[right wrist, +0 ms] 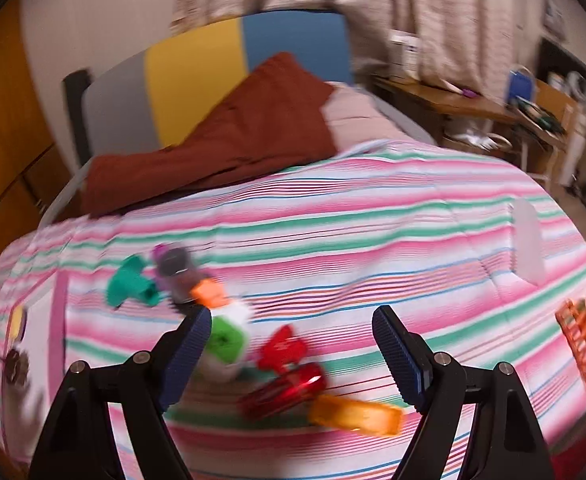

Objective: Organize rigid objects
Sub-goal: 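Grasp the teal spool with the left tool while right moves to the orange piece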

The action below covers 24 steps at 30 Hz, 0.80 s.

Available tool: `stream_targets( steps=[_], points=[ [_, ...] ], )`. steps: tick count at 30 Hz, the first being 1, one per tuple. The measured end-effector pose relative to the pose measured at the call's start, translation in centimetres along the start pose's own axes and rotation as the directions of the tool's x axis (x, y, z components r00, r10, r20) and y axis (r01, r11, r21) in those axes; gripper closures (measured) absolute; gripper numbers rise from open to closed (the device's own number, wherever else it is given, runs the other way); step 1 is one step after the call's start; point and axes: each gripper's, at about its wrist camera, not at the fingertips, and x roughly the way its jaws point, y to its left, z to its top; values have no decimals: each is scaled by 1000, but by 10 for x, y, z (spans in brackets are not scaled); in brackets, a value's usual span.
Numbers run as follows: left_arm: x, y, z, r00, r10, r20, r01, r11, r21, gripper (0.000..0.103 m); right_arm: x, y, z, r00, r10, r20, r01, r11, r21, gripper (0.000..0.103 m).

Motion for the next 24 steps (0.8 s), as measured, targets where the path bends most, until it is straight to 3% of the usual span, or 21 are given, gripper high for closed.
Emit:
stream_targets(
  steps=[2, 7, 10, 12, 24],
  points=[
    [15, -12, 13, 999, -30, -14, 30, 999, 12, 27, 5, -14, 1, 1000, -9, -17, 10, 998, 70, 20],
    [60, -43, 44, 995, -76, -58, 79, 995, 63, 20, 2, -31, 7, 999, 51, 5, -52, 982, 180, 19],
    [96, -58, 60, 990, -90, -105, 100, 991, 91, 18, 0, -40, 8, 997, 75, 12, -76, 970, 233, 19],
    [116, -68, 68, 990, -59, -129, 75, 990, 123, 18, -2, -46, 7, 996, 90, 22, -92, 957, 275, 17],
    [186, -90, 94, 985, 5, -171, 28, 981, 192, 17, 2, -58, 3, 985, 173, 10, -164, 915, 368, 16]
  ],
)
